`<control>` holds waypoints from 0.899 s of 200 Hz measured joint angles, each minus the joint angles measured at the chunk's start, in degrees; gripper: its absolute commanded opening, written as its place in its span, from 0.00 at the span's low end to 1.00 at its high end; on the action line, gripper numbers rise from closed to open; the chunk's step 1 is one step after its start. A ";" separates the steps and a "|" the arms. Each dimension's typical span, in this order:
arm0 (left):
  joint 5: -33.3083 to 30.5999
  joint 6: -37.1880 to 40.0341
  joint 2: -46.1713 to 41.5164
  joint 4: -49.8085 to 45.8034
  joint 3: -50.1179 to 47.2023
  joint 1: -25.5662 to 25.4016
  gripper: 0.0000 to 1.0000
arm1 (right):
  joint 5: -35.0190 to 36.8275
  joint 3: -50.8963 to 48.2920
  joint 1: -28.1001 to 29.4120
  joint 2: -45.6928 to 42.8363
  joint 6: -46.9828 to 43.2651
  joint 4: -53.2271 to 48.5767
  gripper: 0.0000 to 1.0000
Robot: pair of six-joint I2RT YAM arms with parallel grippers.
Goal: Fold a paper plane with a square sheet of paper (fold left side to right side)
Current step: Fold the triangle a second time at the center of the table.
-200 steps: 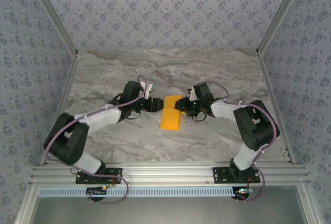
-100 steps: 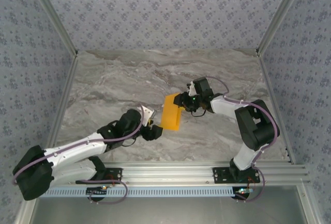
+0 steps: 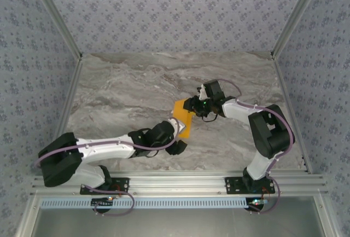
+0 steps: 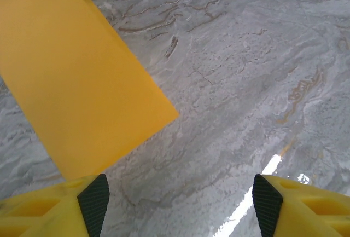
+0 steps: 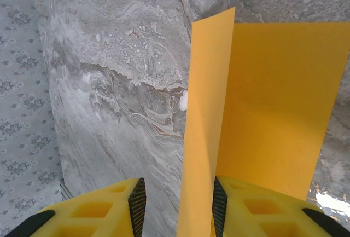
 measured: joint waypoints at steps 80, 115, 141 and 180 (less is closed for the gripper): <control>-7.69 5.22 15.58 -1.46 11.72 -1.09 0.69 | -0.02 0.04 0.00 0.00 -0.02 -0.46 0.39; -11.78 6.95 17.86 -2.80 13.84 -1.84 0.59 | -0.02 0.15 0.00 0.04 -0.35 -0.92 0.38; -13.66 7.72 18.10 -3.43 13.86 -2.21 0.47 | 0.00 0.20 0.00 0.22 -0.48 -1.31 0.38; -15.17 8.37 18.25 -4.44 13.86 -2.23 0.26 | 0.00 0.52 0.00 0.68 -0.98 -1.70 0.38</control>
